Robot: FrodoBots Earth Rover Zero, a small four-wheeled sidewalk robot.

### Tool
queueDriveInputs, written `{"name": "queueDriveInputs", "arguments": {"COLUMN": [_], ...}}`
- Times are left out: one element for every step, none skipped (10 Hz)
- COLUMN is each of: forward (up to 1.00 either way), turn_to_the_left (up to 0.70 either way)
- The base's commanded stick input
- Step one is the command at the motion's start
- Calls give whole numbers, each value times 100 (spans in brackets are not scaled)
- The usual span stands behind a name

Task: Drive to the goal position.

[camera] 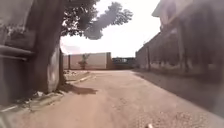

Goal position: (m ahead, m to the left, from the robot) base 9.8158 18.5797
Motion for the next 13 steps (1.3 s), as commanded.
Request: {"name": "queueDriveInputs", "arguments": {"forward": [60, 60, 60, 60, 60, 60, 60, 60, 60, 60, 60, 60, 60], "turn_to_the_left": [0, 0, 0, 0, 0, 0, -1, -7, -15, -15, -15, -15, -15]}}
